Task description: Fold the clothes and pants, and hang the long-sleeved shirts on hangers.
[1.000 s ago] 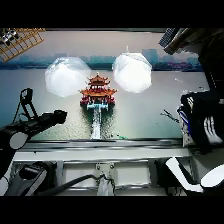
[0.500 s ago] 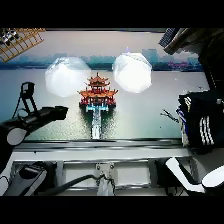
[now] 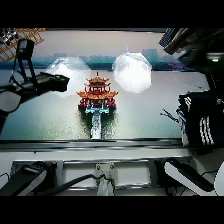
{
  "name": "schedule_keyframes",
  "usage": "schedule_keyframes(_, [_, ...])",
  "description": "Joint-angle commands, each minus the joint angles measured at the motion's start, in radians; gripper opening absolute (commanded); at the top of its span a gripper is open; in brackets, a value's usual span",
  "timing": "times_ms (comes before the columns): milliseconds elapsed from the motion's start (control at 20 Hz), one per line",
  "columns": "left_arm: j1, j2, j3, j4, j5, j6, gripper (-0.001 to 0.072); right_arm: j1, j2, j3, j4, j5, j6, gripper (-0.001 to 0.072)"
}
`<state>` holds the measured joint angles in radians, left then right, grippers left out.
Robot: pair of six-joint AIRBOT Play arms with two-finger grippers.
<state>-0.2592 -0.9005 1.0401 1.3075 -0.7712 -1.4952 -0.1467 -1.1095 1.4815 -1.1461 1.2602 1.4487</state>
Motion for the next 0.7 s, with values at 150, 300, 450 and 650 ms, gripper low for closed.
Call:
schedule_keyframes(150, [0.0,-0.04,0.061,0.0,-0.003,0.03,0.0414,0.271,-0.031,-0.003,-0.159,-0.006,-0.028,0.0572])
schedule_keyframes(300, [0.0,-0.04,0.061,0.0,-0.003,0.03,0.0413,0.285,-0.031,-0.003,-0.159,-0.006,-0.029,0.0572])
schedule_keyframes(450, [0.0,-0.04,0.061,0.0,-0.003,0.03,0.0414,0.284,-0.031,-0.003,-0.16,-0.006,-0.029,0.0572])
schedule_keyframes(650, [-0.001,-0.04,0.061,0.0,-0.003,0.03,0.0413,0.283,-0.031,-0.003,-0.16,-0.006,-0.029,0.0572])
